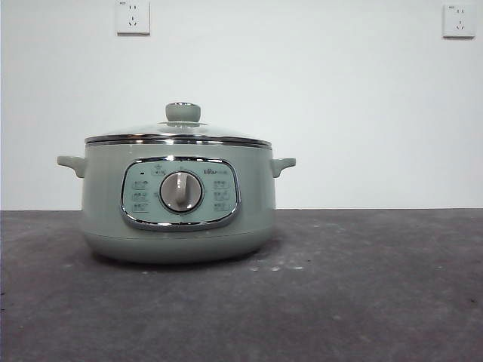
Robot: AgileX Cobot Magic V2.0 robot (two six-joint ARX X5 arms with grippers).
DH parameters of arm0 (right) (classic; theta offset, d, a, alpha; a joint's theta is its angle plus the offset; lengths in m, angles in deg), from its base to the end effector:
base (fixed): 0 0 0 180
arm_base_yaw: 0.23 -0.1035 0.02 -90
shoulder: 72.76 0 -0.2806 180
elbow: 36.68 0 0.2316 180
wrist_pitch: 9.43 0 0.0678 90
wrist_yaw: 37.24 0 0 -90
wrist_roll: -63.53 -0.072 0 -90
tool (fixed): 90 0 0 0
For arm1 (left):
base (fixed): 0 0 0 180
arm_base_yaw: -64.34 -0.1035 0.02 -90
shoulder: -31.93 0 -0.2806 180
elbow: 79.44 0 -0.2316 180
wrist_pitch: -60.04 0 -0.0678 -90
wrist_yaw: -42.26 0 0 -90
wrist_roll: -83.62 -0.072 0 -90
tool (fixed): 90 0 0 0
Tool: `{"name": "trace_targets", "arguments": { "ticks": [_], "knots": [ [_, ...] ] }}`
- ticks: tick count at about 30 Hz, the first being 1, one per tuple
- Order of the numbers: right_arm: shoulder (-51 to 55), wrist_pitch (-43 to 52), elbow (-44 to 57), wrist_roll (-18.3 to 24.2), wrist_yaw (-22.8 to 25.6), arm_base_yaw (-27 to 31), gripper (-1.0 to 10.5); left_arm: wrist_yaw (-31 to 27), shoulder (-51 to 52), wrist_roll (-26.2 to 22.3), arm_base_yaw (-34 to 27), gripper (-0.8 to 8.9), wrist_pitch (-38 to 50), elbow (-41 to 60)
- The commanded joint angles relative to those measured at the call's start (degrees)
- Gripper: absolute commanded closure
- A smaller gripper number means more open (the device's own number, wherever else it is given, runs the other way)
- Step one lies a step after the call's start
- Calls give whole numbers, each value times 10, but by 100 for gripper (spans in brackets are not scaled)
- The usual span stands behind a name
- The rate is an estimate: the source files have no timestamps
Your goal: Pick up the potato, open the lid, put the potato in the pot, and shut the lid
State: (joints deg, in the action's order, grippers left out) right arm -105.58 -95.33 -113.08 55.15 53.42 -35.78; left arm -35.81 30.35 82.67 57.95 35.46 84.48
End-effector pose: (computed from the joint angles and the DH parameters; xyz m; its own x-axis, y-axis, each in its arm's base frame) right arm 0.0455 0.0315 0.3211 0.6082 0.4205 -0.6732 -0.4885 0.8668 0.1001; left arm 0.1009 -0.0037 0.1450 0.9803 -0.0982 -0.1712 0.0962 0.9952 -0.0199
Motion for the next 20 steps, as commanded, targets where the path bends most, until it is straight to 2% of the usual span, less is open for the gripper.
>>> {"name": "trace_targets", "arguments": {
  "ticks": [1, 10, 13, 15, 18, 20],
  "knots": [
    [0, 2, 5, -5, 5, -1, 945, 1, -3, 4, -2, 817, 4, 5],
    [0, 2, 5, -4, 5, 0, 945, 0, -14, 4, -2, 817, 4, 5],
    [5, 33, 6, 41, 45, 15, 945, 1, -17, 4, -2, 817, 4, 5],
    [14, 86, 11, 63, 73, 43, 945, 1, -19, 4, -2, 817, 4, 5],
    [41, 201, 41, 86, 53, 112, 945, 1, -19, 4, -2, 817, 4, 5],
    [65, 276, 78, 87, 39, 162, 945, 1, -19, 4, -2, 817, 4, 5]
  ]
}}
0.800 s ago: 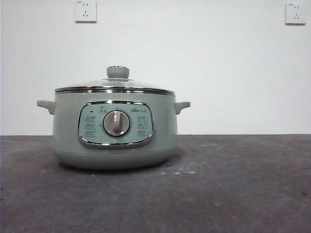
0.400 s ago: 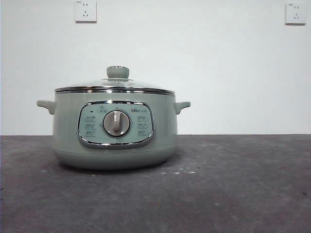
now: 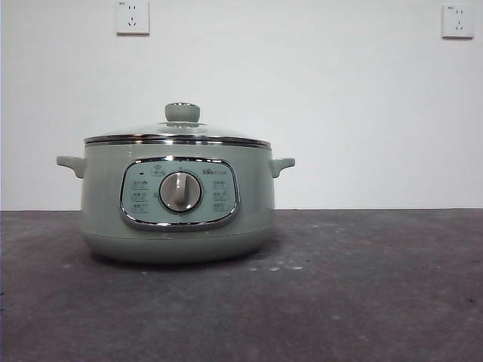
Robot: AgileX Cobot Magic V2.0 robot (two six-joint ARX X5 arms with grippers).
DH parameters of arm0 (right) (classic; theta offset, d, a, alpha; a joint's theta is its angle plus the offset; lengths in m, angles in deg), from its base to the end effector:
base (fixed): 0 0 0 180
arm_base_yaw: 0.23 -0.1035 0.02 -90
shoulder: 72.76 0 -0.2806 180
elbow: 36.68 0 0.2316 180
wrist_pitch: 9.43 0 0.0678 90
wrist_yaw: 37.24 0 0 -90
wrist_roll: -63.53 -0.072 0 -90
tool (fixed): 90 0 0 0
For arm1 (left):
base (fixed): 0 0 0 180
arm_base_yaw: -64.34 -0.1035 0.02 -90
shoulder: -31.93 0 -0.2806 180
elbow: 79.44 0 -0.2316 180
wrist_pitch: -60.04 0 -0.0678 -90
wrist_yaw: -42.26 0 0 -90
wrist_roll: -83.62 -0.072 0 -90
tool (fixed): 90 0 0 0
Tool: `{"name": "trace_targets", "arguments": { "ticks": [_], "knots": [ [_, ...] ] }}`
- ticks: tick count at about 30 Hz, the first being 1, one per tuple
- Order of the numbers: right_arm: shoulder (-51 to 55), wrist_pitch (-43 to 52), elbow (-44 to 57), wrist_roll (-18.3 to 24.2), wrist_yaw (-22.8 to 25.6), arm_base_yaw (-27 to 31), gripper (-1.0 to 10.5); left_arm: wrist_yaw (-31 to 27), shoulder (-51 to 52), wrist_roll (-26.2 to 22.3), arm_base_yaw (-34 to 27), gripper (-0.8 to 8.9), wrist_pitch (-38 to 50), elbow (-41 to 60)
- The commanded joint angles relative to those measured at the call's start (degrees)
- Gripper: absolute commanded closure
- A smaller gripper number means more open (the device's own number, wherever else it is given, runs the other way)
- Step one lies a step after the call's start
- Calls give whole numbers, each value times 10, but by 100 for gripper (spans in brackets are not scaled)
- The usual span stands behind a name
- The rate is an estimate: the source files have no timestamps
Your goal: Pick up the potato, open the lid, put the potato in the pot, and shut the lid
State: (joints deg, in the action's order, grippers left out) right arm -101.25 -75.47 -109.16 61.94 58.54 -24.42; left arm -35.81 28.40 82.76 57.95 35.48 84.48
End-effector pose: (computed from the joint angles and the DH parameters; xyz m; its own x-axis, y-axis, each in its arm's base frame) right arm 0.0661 0.0218 0.3459 0.8824 0.2860 -0.3735 -0.3129 0.9497 -0.0121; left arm 0.1022 -0.0035 0.1423 0.9740 -0.0989 -0.2036 0.0951 0.9951 -0.0283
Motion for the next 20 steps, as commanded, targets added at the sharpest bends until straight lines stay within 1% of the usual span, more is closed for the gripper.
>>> {"name": "trace_targets", "arguments": {
  "ticks": [1, 3, 6, 9, 14, 20],
  "knots": [
    [43, 137, 78, 19, -13, 88, 945, 1, 0, 3, -2, 817, 4, 5],
    [77, 243, 163, 20, -13, 149, 945, 1, 0, 3, -2, 817, 4, 5],
    [113, 334, 257, 19, -13, 191, 946, 1, 0, 3, -2, 817, 4, 5],
    [153, 403, 349, 18, -13, 213, 945, 0, 0, 3, -2, 817, 4, 5],
    [219, 481, 475, 18, -13, 217, 945, 1, 0, 3, -2, 817, 4, 5],
    [278, 483, 563, 16, -13, 217, 945, 1, -1, 3, -2, 817, 4, 5]
  ]
}}
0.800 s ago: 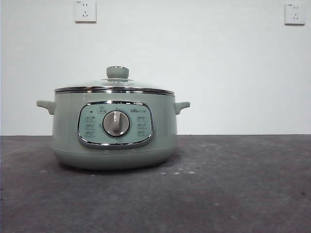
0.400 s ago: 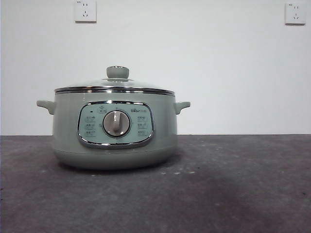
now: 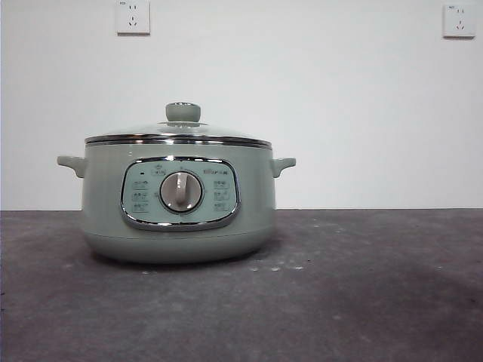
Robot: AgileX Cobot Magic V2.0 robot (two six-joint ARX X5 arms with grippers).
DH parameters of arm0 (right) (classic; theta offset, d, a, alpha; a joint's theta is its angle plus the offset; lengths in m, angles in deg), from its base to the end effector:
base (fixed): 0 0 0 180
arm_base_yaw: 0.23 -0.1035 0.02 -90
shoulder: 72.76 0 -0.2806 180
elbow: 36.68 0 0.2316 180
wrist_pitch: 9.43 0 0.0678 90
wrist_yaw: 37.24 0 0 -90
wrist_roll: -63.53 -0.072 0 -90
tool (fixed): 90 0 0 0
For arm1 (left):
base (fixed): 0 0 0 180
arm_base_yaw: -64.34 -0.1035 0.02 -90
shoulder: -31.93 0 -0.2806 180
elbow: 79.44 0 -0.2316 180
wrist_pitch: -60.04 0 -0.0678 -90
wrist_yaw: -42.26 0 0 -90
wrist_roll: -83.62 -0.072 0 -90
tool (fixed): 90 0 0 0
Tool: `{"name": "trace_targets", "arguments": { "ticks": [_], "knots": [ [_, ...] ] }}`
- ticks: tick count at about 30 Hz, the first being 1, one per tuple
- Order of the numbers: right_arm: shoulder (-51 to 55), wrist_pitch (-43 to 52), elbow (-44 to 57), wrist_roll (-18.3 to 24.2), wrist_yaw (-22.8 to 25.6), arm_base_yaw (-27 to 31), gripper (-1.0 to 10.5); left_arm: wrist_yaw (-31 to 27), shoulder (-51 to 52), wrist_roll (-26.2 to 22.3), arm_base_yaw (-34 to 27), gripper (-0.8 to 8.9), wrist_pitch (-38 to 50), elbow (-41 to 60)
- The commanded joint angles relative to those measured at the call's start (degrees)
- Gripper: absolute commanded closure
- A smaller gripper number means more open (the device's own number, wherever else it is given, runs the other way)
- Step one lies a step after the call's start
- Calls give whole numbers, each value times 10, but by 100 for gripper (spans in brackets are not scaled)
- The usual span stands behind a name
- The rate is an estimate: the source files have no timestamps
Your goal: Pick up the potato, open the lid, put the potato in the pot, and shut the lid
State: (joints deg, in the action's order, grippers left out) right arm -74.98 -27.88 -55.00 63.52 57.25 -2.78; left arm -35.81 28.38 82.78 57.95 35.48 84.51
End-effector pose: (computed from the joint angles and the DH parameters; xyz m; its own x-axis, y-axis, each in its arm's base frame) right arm 0.1017 -0.0011 0.1729 0.9986 -0.0339 -0.0409 0.0338 0.9994 -0.0030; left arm 0.1023 -0.0035 0.1421 0.9739 -0.0989 -0.2044 0.0950 0.9951 -0.0288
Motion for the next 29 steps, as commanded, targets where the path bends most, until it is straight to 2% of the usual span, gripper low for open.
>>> {"name": "trace_targets", "arguments": {
  "ticks": [1, 8, 11, 29],
  "knots": [
    [18, -4, 25, 1, 0, 0, 945, 0, -1, 3, -2, 817, 4, 5],
    [18, -74, 24, 2, 0, 0, 945, 1, -2, 3, -2, 817, 4, 5],
    [18, -72, 24, -17, -6, 0, 945, 1, -2, 3, -2, 817, 4, 5],
    [17, -74, 23, -17, -5, 0, 945, 0, -2, 3, -2, 817, 4, 5]
  ]
}}
